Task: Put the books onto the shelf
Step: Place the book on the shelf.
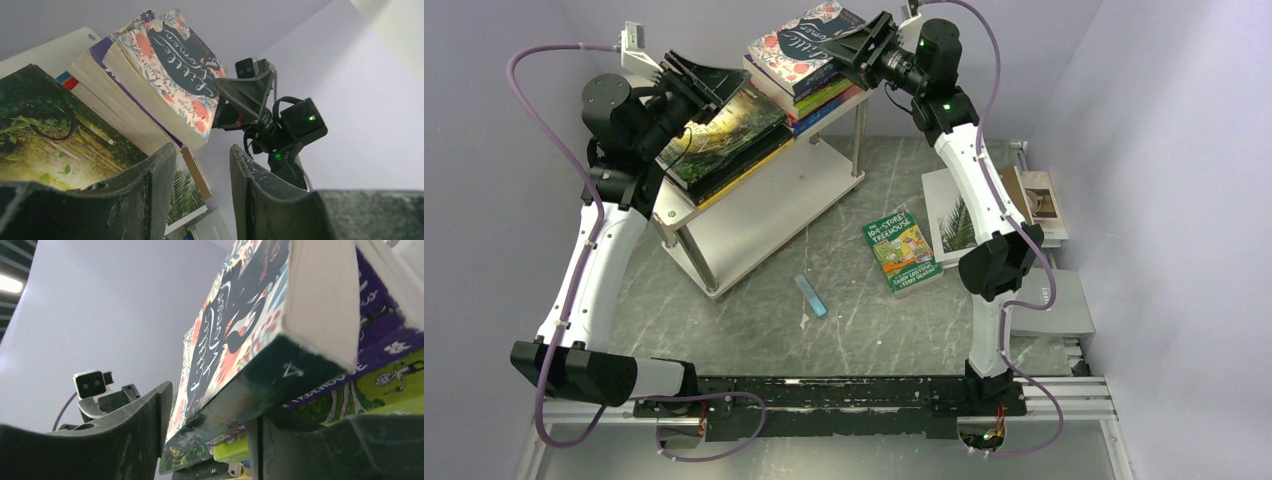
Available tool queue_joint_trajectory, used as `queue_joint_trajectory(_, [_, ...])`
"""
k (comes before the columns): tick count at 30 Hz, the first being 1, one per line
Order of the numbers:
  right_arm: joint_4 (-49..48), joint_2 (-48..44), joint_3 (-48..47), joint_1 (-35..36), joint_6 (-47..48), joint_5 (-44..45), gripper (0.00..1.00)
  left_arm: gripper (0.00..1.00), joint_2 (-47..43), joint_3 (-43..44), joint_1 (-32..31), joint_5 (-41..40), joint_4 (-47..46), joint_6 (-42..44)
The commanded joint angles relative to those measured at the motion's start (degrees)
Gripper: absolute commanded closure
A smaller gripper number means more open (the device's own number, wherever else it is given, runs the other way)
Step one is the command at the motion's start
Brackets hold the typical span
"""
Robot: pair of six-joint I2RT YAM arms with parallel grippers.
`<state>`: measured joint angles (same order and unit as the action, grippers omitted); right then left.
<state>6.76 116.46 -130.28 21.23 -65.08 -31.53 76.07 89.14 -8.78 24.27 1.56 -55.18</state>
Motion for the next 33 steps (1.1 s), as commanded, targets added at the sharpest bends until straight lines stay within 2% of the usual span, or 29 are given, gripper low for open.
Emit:
queue_joint_trajectory(1, [13.1, 3.4, -9.9, -0.4, 8.3, 3.9, 0.42, 0.51, -1.3, -0.3, 0.4, -1.5, 1.0, 1.8])
queue_joint_trajectory(9, [18.2, 2.1, -10.7, -0.6, 17.1, 7.9, 0.30, 0.51, -1.8, -0.6, 0.4, -1.9, 2.8, 3.1])
queue_joint_trajectory(14, [22.7, 0.1, -9.2, -0.5, 23.8, 12.9, 0.25, 0.50, -2.3, -0.5, 0.4, -2.4, 4.1, 4.3])
queue_joint_trajectory(20, [24.9, -1.4, -8.6, -0.6, 27.4, 14.4, 0.20, 0.50, -2.5, -0.7, 0.4, -2.8, 4.5, 4.6])
queue_joint_trajectory(30, [22.7, -5.2, -4.4, -0.6, 28.4, 15.5, 0.25, 0.50, -2.6, -0.9, 0.4, -2.7, 4.6, 4.8])
queue_joint_trajectory(33, [21.8, -5.7, -3.8, -0.5, 28.1, 14.6, 0.33, 0.50, -2.5, -1.1, 0.4, -2.6, 4.3, 4.6])
